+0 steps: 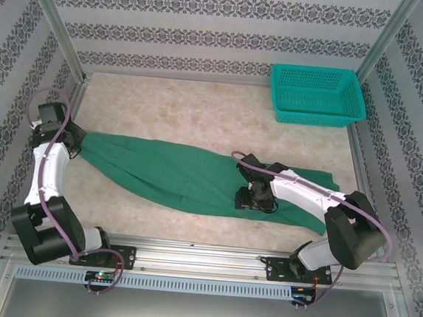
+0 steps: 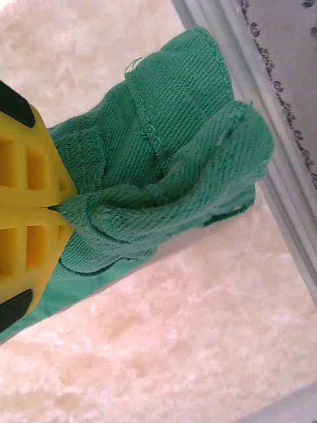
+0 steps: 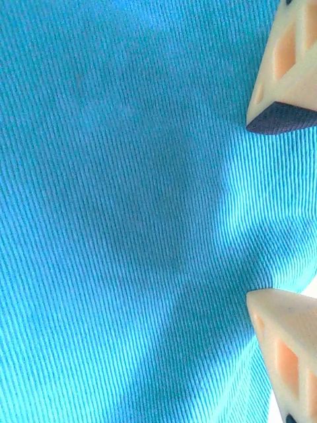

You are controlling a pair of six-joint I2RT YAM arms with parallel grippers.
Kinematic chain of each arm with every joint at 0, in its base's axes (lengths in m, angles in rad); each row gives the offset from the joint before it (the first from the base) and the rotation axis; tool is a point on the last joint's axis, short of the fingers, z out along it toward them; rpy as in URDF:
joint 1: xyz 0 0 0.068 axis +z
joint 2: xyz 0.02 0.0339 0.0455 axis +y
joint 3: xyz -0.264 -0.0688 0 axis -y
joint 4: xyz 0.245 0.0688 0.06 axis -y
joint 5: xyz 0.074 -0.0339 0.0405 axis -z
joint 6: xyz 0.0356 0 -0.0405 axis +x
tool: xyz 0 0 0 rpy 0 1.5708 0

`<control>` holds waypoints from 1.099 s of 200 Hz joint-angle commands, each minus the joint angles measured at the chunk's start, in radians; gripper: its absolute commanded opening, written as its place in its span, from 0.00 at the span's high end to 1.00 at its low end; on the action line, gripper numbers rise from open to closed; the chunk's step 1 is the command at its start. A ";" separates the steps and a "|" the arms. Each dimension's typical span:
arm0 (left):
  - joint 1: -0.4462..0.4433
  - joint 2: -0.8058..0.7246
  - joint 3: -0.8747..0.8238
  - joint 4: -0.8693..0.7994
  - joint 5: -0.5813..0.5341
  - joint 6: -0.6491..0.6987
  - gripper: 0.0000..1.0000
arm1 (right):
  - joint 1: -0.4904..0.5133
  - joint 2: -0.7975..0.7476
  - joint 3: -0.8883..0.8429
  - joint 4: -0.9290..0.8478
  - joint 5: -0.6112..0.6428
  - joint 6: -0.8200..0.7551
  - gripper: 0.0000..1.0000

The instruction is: Roll up the long pants

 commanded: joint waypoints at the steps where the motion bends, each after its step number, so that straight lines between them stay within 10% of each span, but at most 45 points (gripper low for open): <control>1: 0.008 -0.018 0.060 -0.085 -0.033 0.057 1.00 | -0.010 -0.030 -0.017 -0.004 0.031 0.003 0.35; 150: 0.009 0.048 -0.071 -0.063 -0.003 0.022 0.82 | -0.019 -0.016 -0.001 0.006 0.031 -0.017 0.35; 167: 0.008 0.075 -0.068 -0.055 0.011 0.018 1.00 | -0.020 -0.017 -0.008 0.015 0.031 -0.011 0.37; 220: 0.010 0.025 -0.110 -0.038 -0.023 -0.007 1.00 | -0.022 -0.024 -0.012 0.022 0.038 -0.007 0.39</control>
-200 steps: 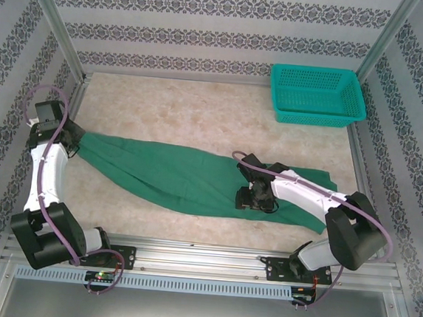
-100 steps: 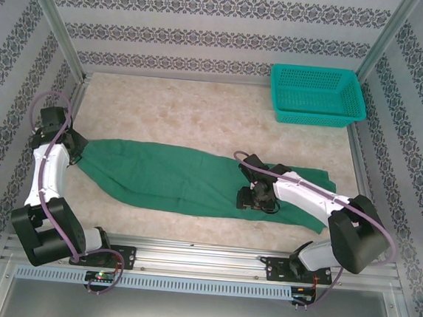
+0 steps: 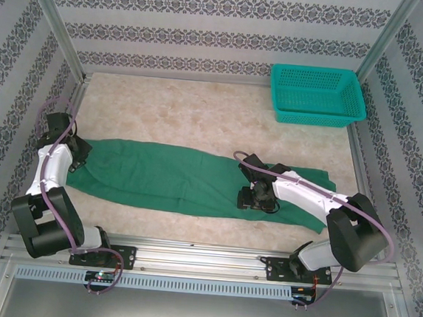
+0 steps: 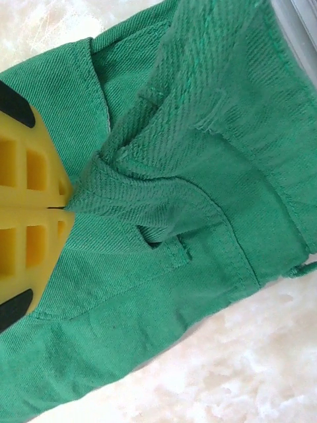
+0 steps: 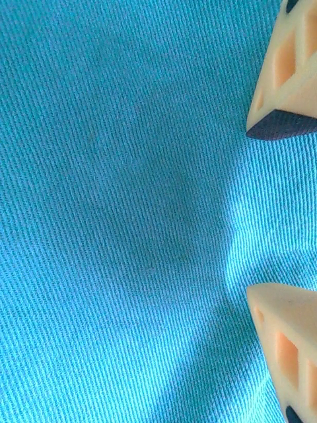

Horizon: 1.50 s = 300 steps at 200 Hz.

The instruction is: Roll up the long pants

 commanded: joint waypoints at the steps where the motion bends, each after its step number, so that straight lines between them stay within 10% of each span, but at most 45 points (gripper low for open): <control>1: 0.010 -0.043 -0.009 0.017 -0.015 -0.013 1.00 | -0.009 -0.008 0.005 0.007 0.024 0.000 0.39; 149: 0.061 -0.277 -0.158 -0.085 -0.361 -0.209 1.00 | -0.055 0.048 -0.018 0.062 0.011 -0.022 0.39; 191: 0.091 -0.146 -0.121 -0.027 -0.312 -0.215 1.00 | -0.109 0.023 -0.031 0.058 0.005 -0.023 0.37; 260: 0.092 -0.307 -0.087 -0.021 -0.295 -0.246 0.54 | -0.355 -0.211 -0.037 -0.005 0.064 -0.013 0.26; 300: 0.071 -0.121 -0.061 0.121 0.028 -0.128 0.62 | -0.553 -0.261 -0.002 -0.107 0.135 -0.059 0.26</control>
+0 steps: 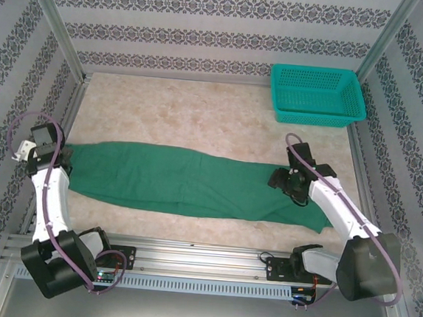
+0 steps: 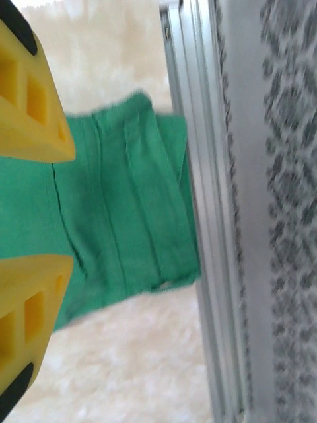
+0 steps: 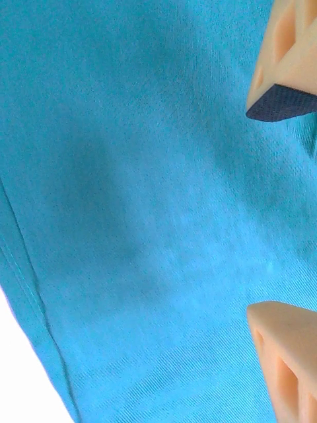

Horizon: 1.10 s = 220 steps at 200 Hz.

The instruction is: Roll up the long pants

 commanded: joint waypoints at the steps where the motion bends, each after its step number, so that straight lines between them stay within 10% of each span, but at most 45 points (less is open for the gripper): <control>1: -0.009 0.137 0.015 0.100 0.216 0.086 0.62 | -0.097 -0.022 0.020 -0.097 0.072 -0.035 0.26; 66: -0.043 0.373 -0.025 0.166 0.283 0.155 0.64 | -0.471 0.026 0.027 0.023 -0.055 -0.040 0.29; 220: -0.039 0.515 -0.029 0.229 0.314 0.174 0.73 | -0.628 0.567 0.319 0.121 -0.061 -0.043 0.41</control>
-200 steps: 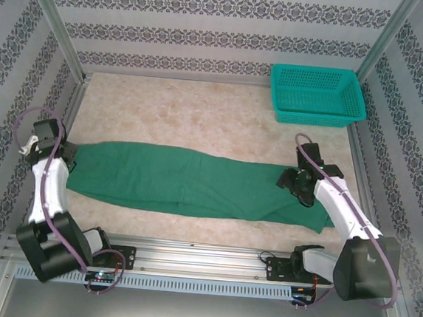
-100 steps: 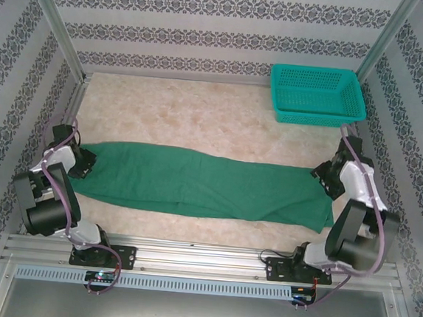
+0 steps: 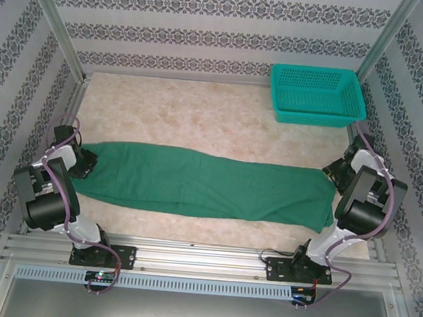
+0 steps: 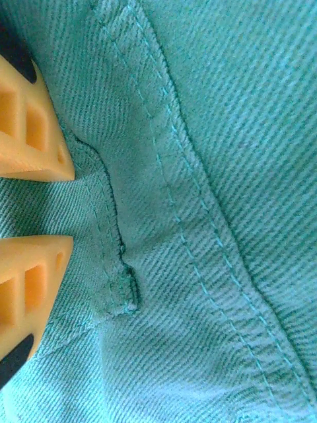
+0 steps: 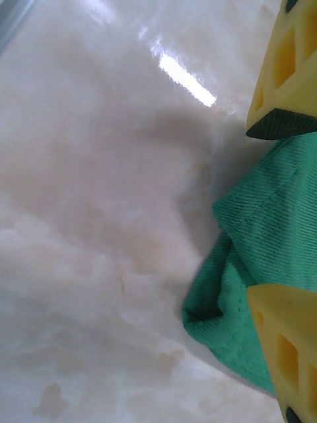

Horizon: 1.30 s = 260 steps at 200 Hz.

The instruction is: Roll up the long pants

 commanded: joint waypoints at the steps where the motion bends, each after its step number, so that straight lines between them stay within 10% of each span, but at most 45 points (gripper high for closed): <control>1: 0.001 0.034 0.013 0.018 0.016 0.018 0.73 | -0.003 0.040 0.029 0.012 -0.018 -0.014 0.41; 31: 0.003 0.052 0.017 0.021 0.022 0.021 0.73 | -0.002 0.067 0.031 0.024 -0.024 -0.015 0.53; 51: 0.004 0.057 0.014 0.025 0.025 0.022 0.73 | 0.000 0.060 0.027 0.038 -0.027 -0.019 1.00; 169: 0.021 0.050 -0.002 0.040 -0.017 0.005 0.78 | 0.027 0.223 0.440 -0.077 0.039 -0.036 1.00; 210: 0.021 0.037 0.005 0.021 -0.018 0.017 0.78 | 0.044 0.200 0.443 -0.053 0.119 -0.066 0.52; 260: 0.025 0.012 0.009 0.012 -0.040 0.012 0.79 | 0.094 -0.030 0.166 -0.100 0.065 -0.051 0.51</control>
